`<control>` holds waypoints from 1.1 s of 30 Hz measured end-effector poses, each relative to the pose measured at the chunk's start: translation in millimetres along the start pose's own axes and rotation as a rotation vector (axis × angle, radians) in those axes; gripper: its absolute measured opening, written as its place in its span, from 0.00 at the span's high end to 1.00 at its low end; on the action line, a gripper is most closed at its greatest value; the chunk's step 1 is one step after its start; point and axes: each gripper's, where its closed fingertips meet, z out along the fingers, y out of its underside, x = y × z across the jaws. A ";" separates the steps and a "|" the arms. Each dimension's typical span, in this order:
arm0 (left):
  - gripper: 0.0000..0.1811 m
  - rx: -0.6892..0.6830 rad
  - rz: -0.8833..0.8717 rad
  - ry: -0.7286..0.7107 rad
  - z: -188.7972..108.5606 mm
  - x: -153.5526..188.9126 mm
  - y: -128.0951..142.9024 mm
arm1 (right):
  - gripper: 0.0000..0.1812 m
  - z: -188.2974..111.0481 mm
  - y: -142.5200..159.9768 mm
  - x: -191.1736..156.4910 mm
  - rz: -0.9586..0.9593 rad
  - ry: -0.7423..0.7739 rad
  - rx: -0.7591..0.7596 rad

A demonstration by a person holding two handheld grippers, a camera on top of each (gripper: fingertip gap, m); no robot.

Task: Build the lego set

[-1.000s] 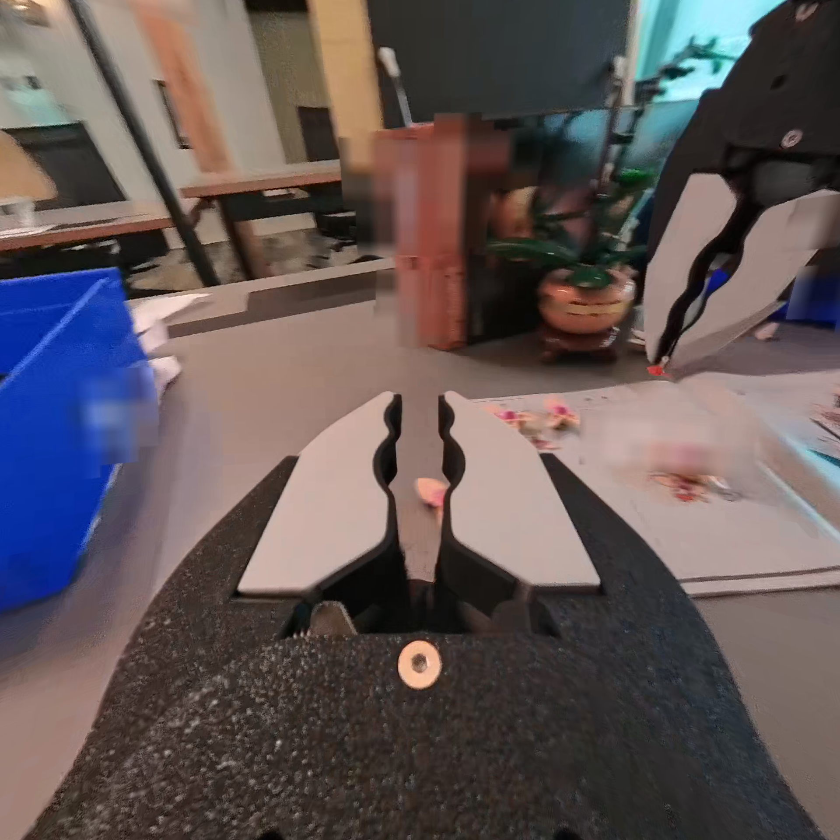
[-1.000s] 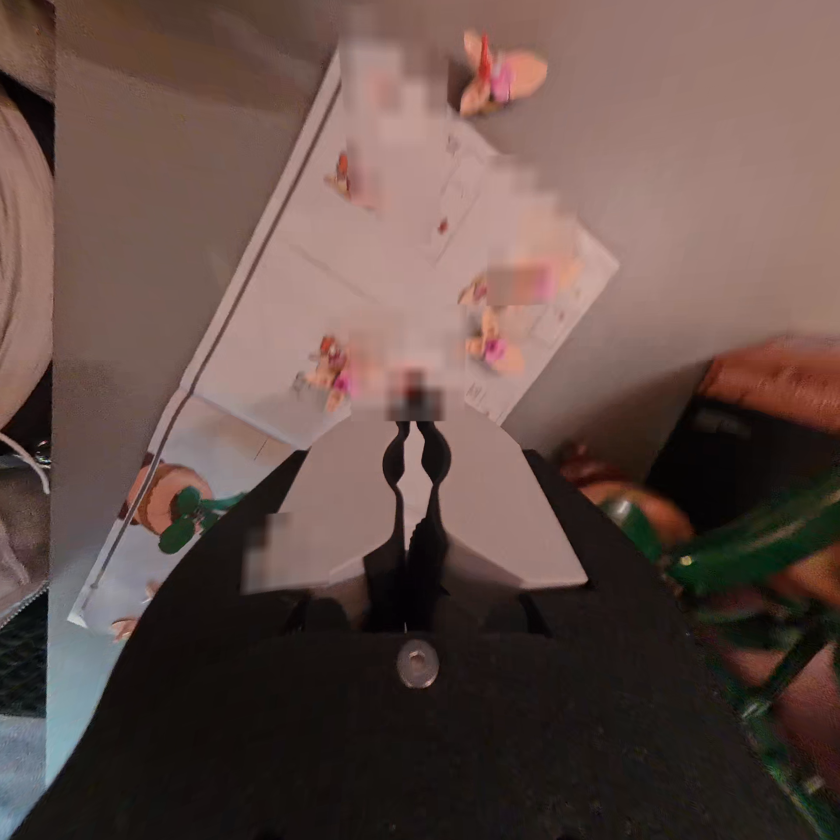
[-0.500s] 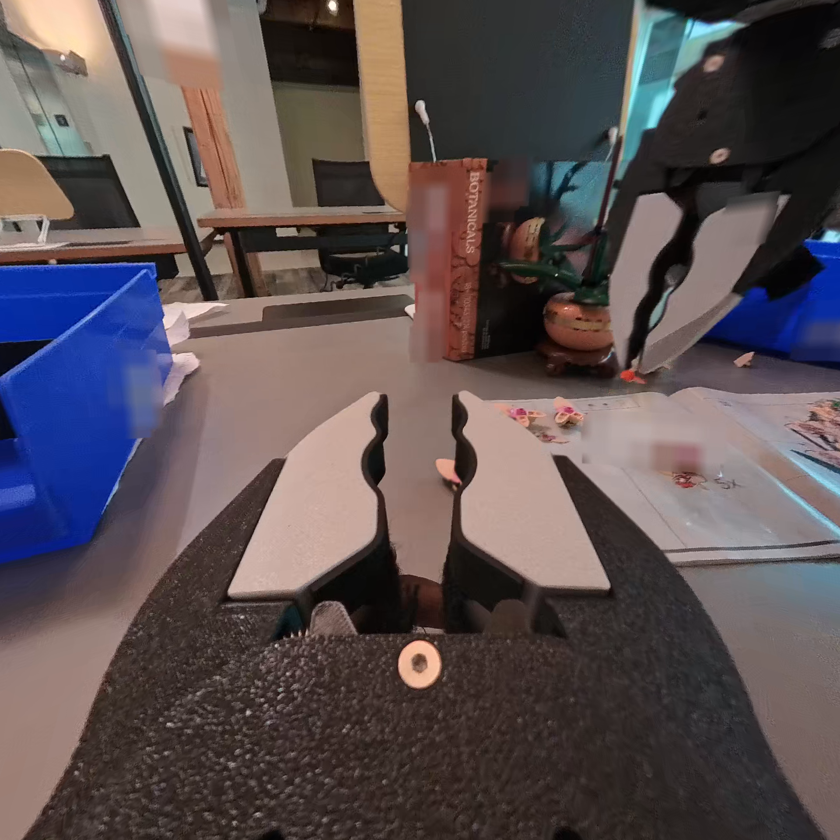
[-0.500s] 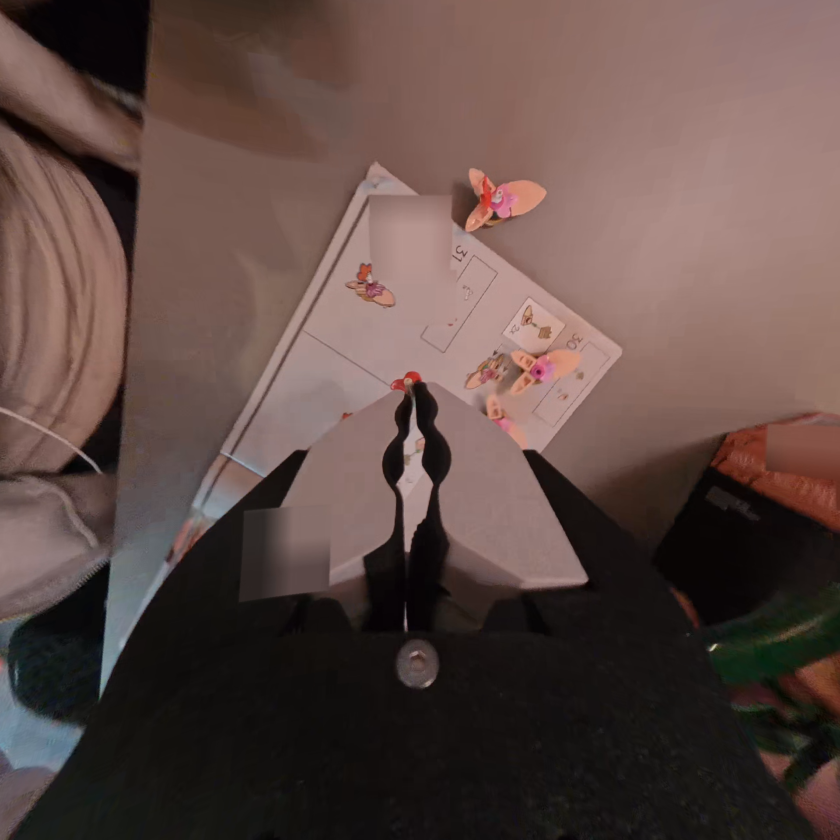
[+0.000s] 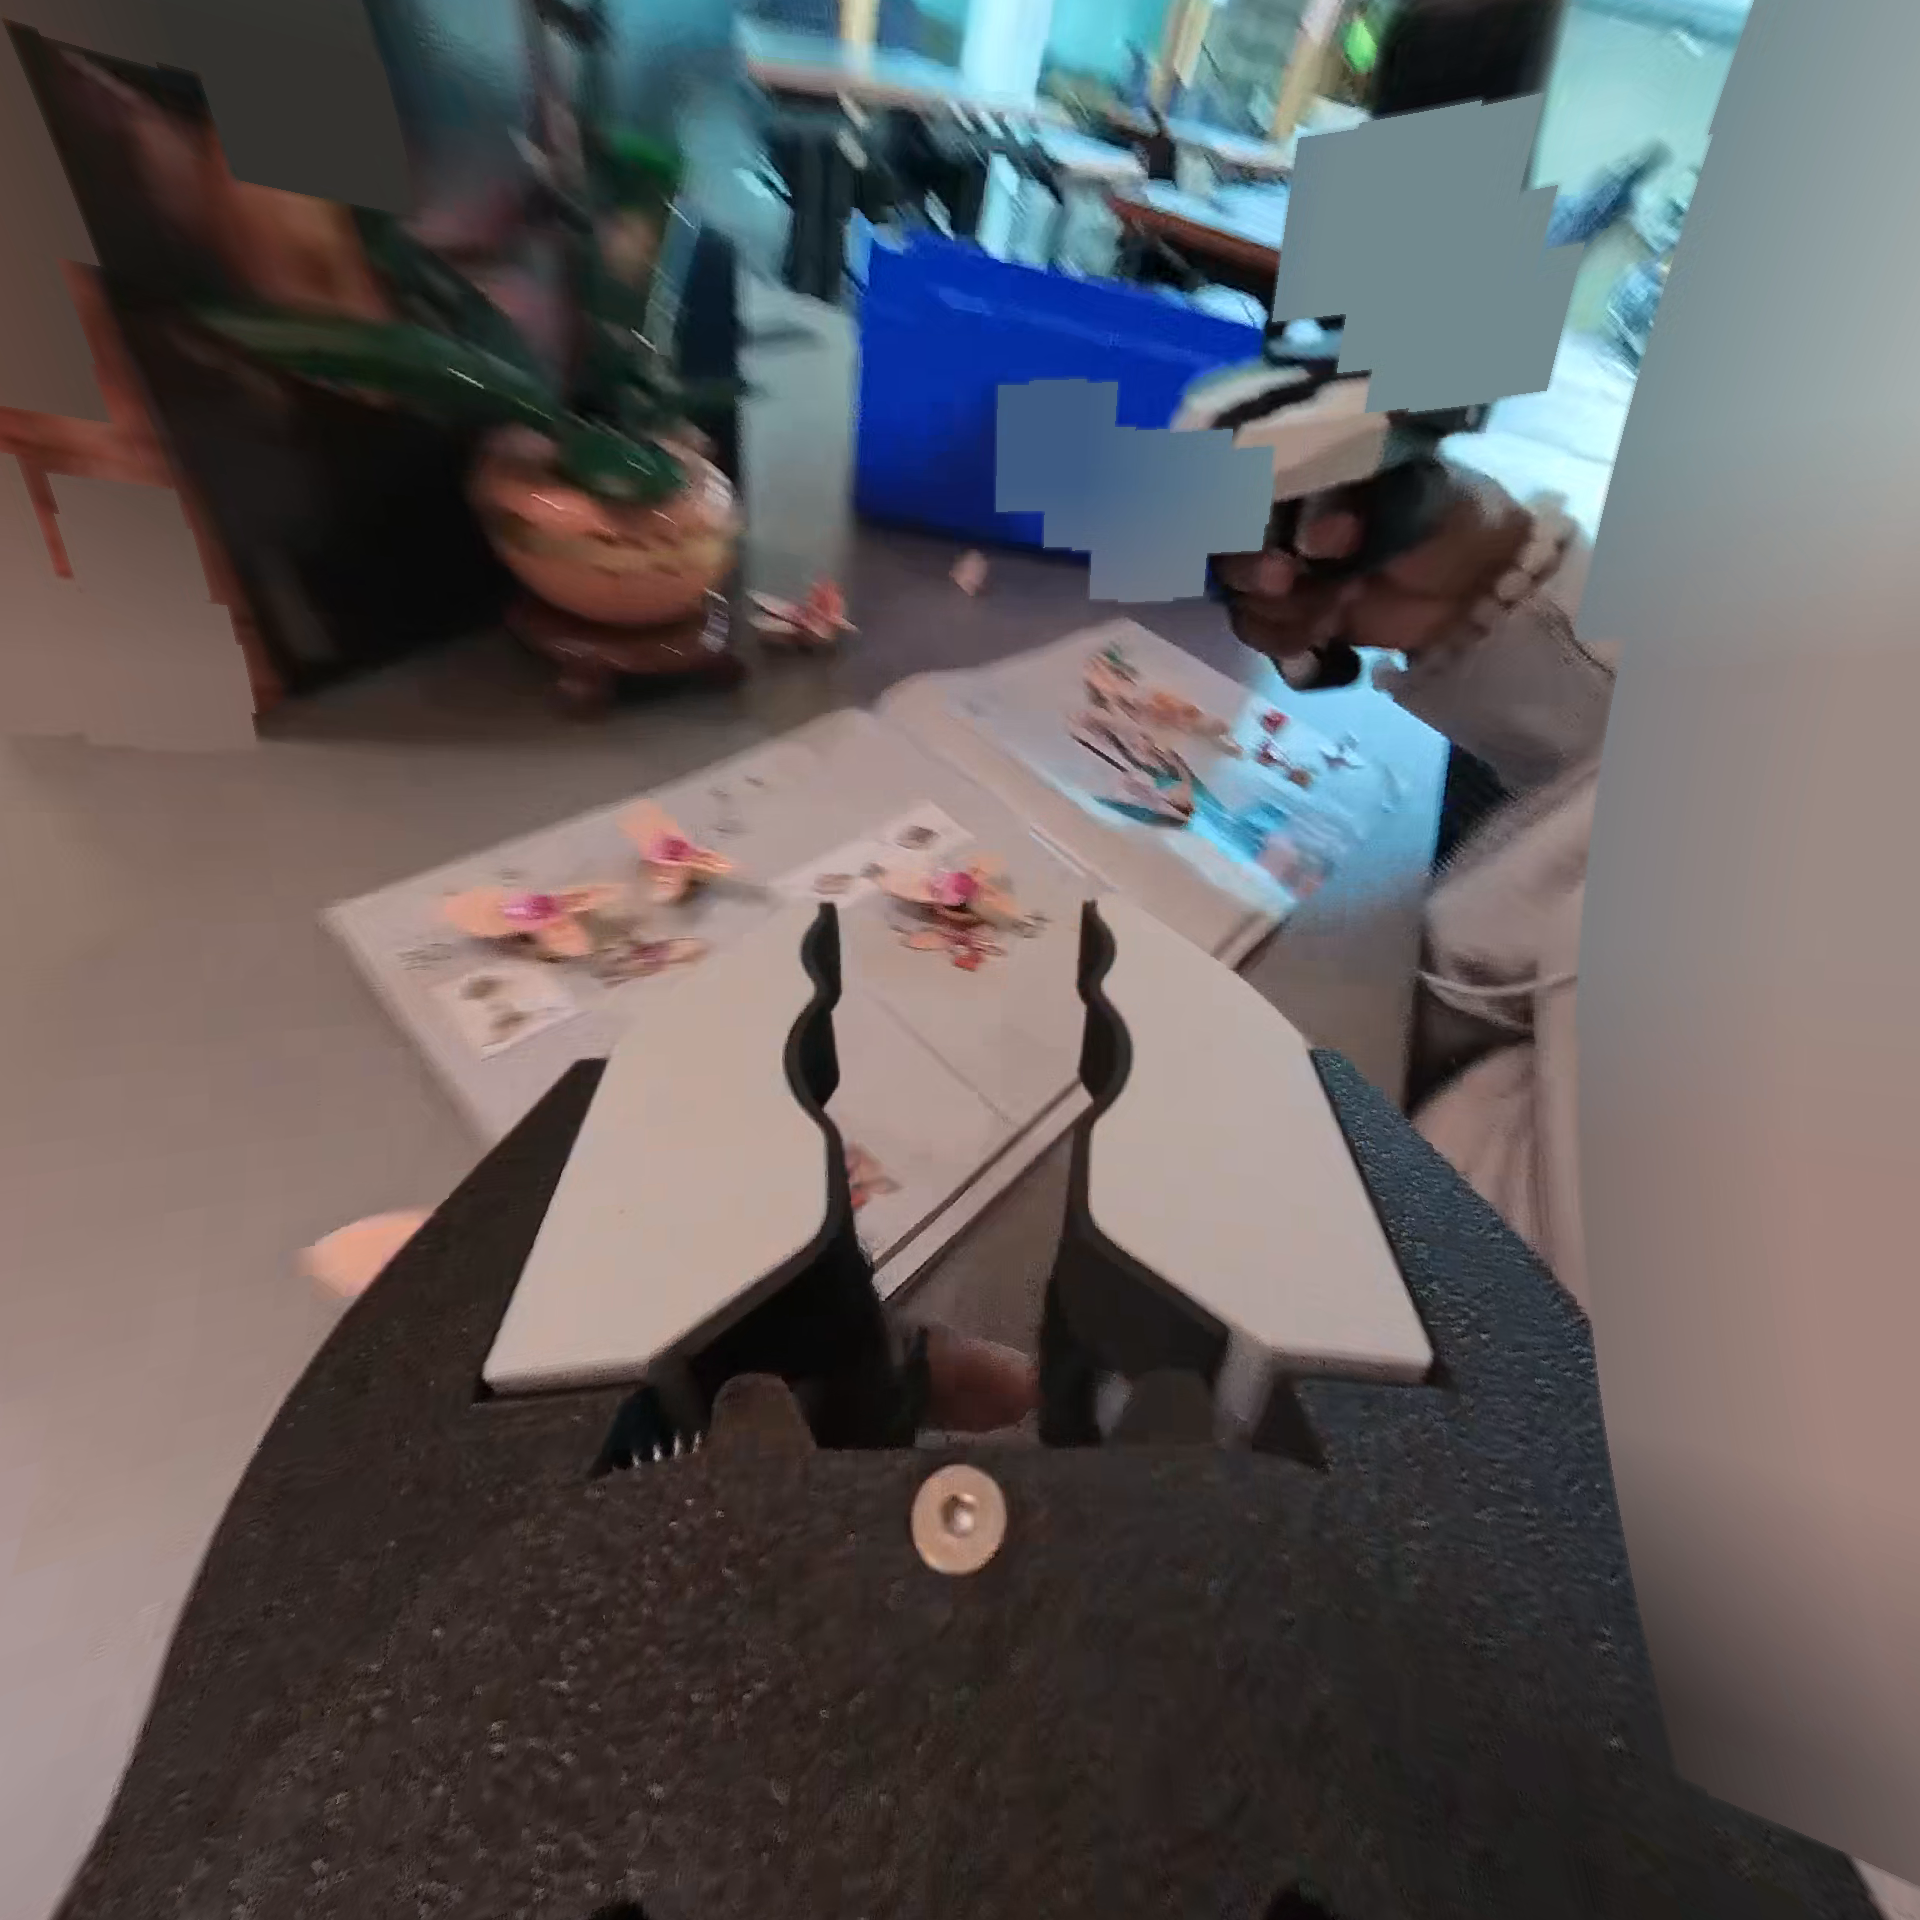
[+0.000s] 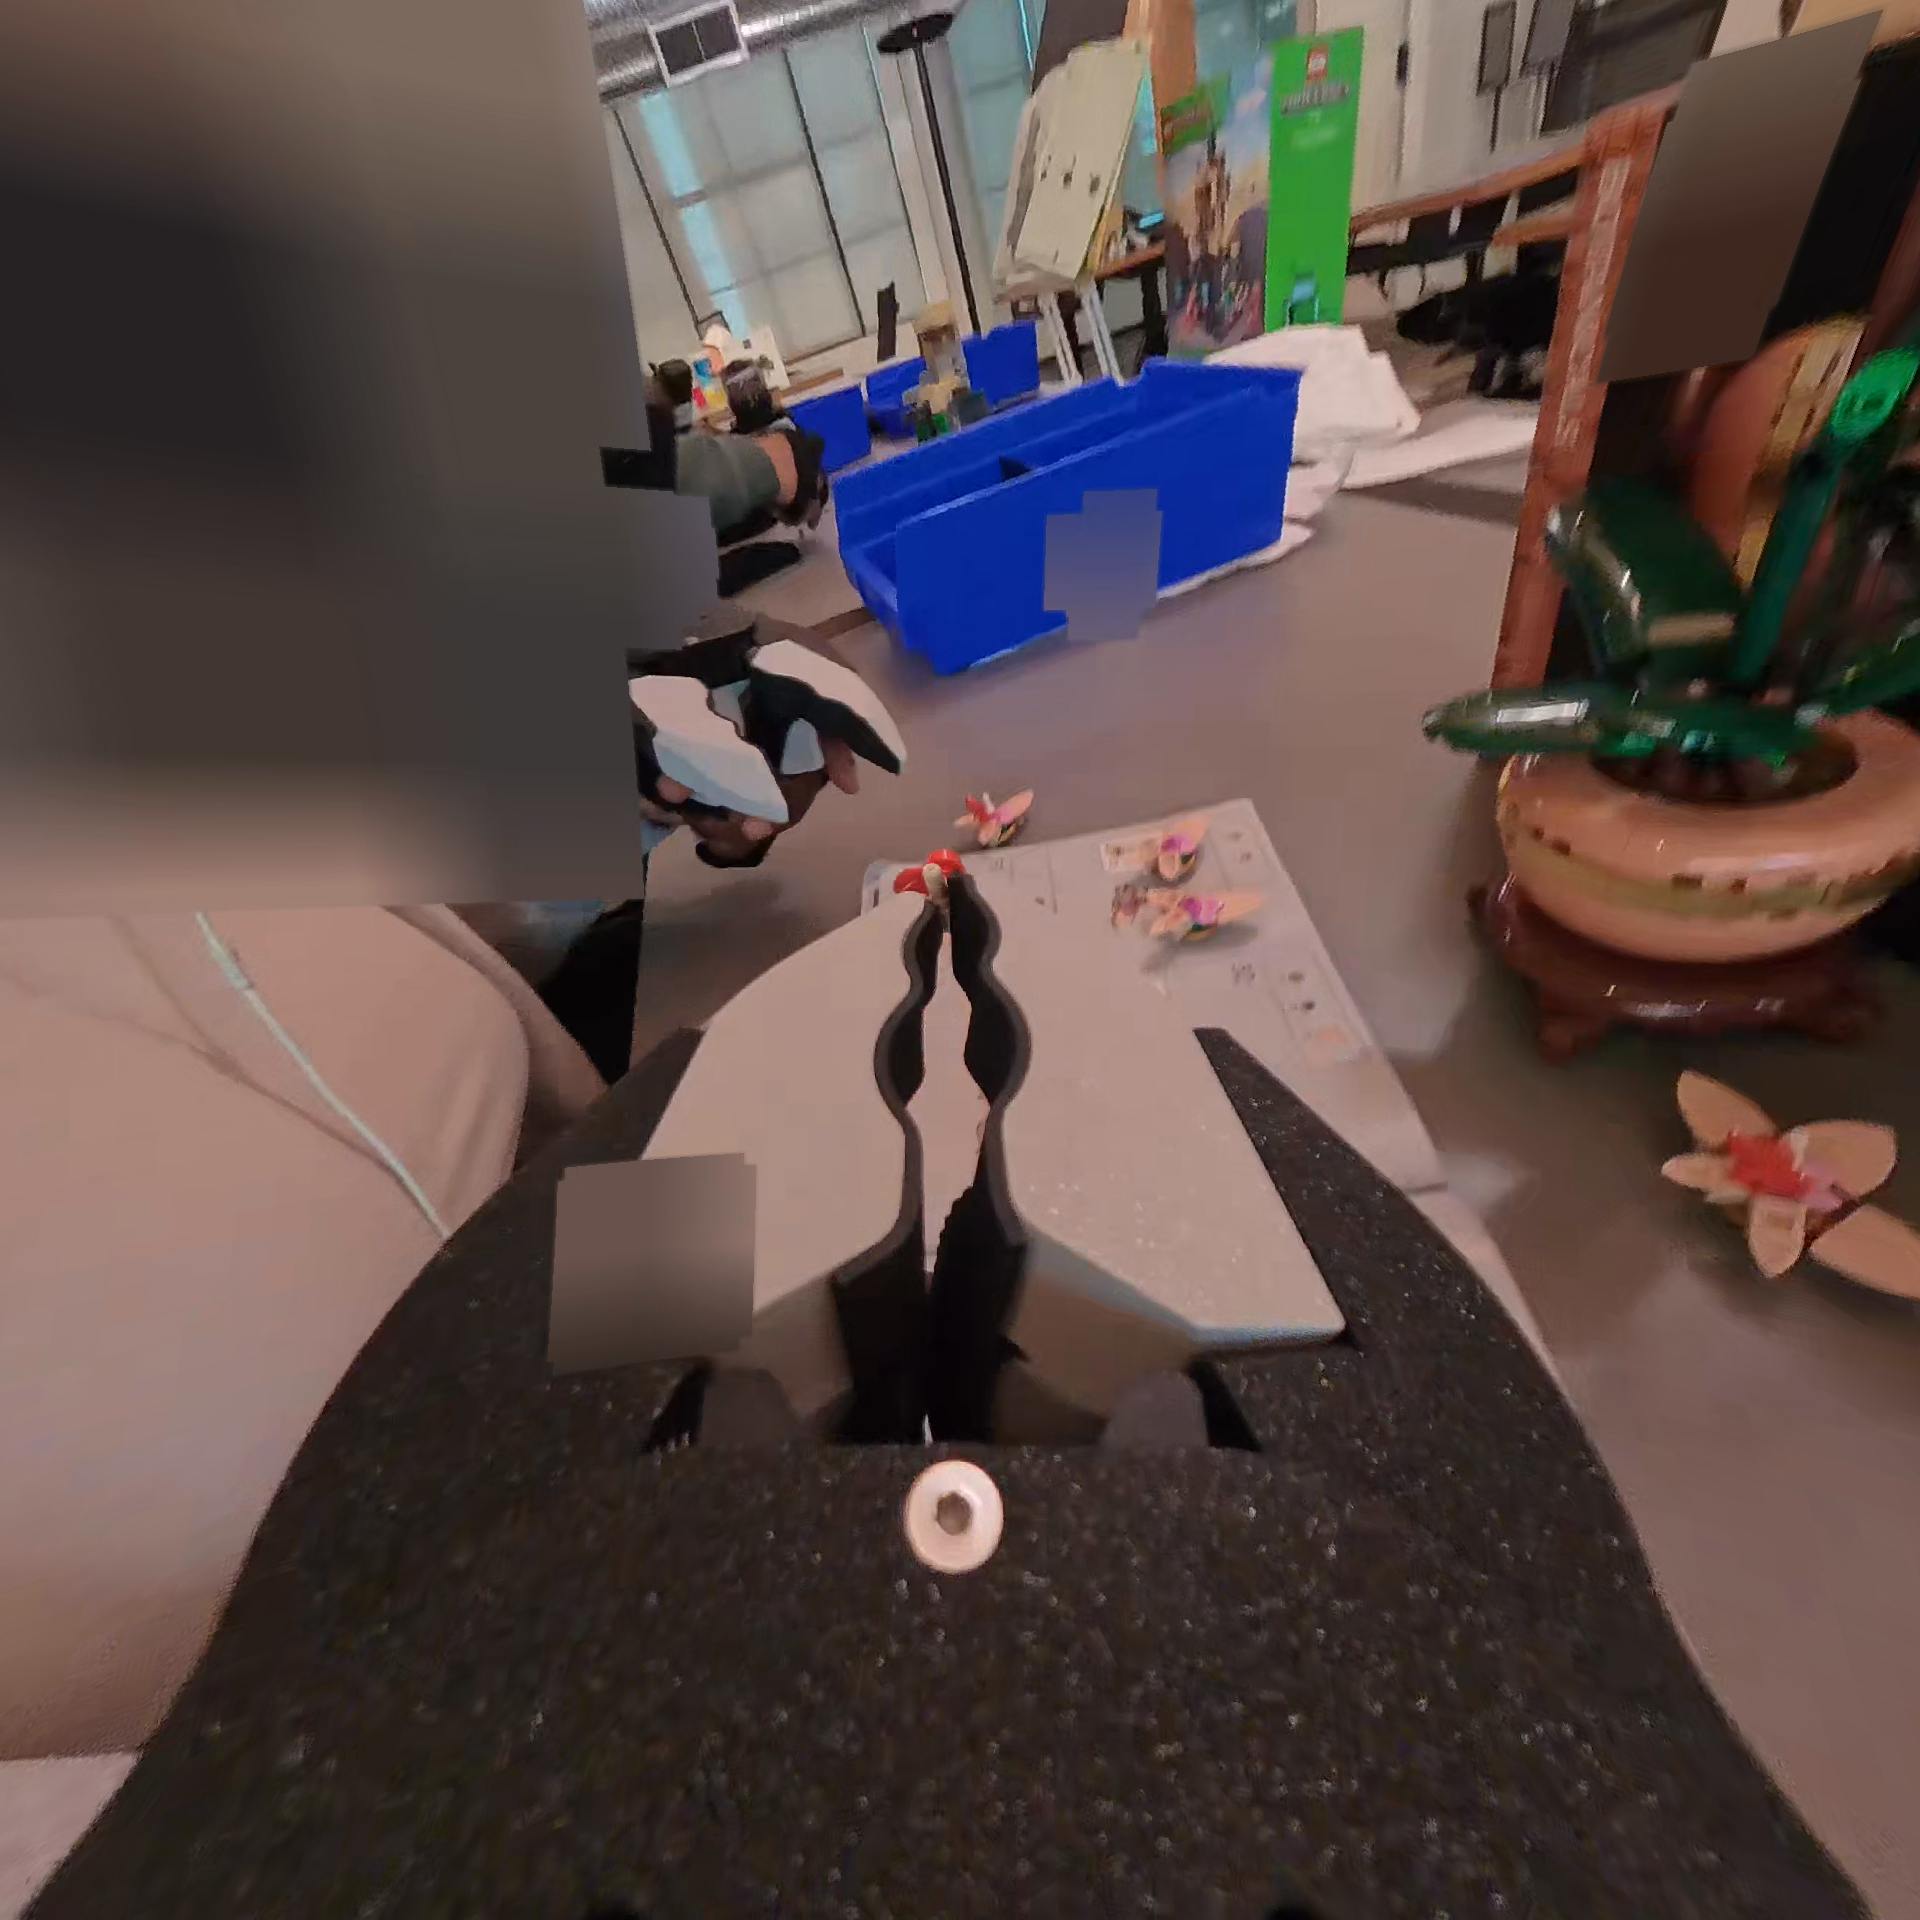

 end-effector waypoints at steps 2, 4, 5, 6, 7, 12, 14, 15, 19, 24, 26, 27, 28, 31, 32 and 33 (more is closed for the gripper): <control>0.77 -0.115 0.030 0.081 28.9 12.7 14.3 | 0.99 -0.5 10.2 -1.6 0.028 -0.019 -0.019; 0.82 -0.229 0.052 0.029 54.7 3.5 27.6 | 0.99 0.4 13.7 -4.9 0.028 -0.039 -0.013; 0.85 -0.279 0.024 0.016 64.9 -0.9 32.5 | 0.99 0.9 14.8 -6.3 0.026 -0.049 -0.013; 0.87 -0.322 -0.038 0.018 73.4 -3.2 36.8 | 0.99 1.3 16.6 -6.5 0.021 -0.053 -0.022; 0.88 -0.356 -0.114 0.019 79.9 -6.0 40.4 | 0.99 1.6 18.7 -5.3 0.011 -0.046 -0.037; 0.85 -0.329 -0.440 0.039 89.4 -12.9 41.8 | 0.99 0.5 25.9 -4.6 -0.042 -0.053 -0.090; 0.84 -0.295 -0.540 0.003 86.4 -20.8 40.8 | 0.99 -2.0 24.8 -3.4 -0.046 -0.061 -0.083; 0.84 -0.286 -0.585 -0.015 85.3 -24.1 41.1 | 0.99 -3.4 24.3 -2.3 -0.047 -0.064 -0.078; 0.89 -0.302 -0.698 -0.018 90.4 -23.5 45.2 | 0.99 -8.7 22.1 0.9 -0.046 -0.082 -0.054; 0.92 -0.309 -0.807 0.020 101.6 -17.3 45.3 | 0.99 -14.5 22.6 3.8 -0.044 -0.091 -0.035; 0.94 -0.310 -0.819 0.013 102.7 -18.6 45.8 | 0.99 -17.3 22.7 3.9 -0.046 -0.092 -0.028; 0.97 -0.315 -0.812 0.013 103.2 -17.8 46.8 | 0.99 -18.4 22.8 3.8 -0.045 -0.094 -0.024; 0.98 -0.317 -0.802 0.019 103.7 -15.8 47.4 | 0.99 -19.2 23.0 4.0 -0.041 -0.096 -0.019; 1.00 -0.236 -0.770 0.042 106.1 -9.9 35.9 | 0.99 -19.0 24.4 3.9 -0.023 -0.101 -0.005; 1.00 -0.193 -0.739 0.043 106.1 -9.4 28.9 | 0.99 -18.2 25.6 2.4 -0.023 -0.108 -0.004; 1.00 -0.144 -0.697 0.032 105.5 -10.1 20.9 | 0.99 -17.0 26.9 1.4 -0.023 -0.109 -0.006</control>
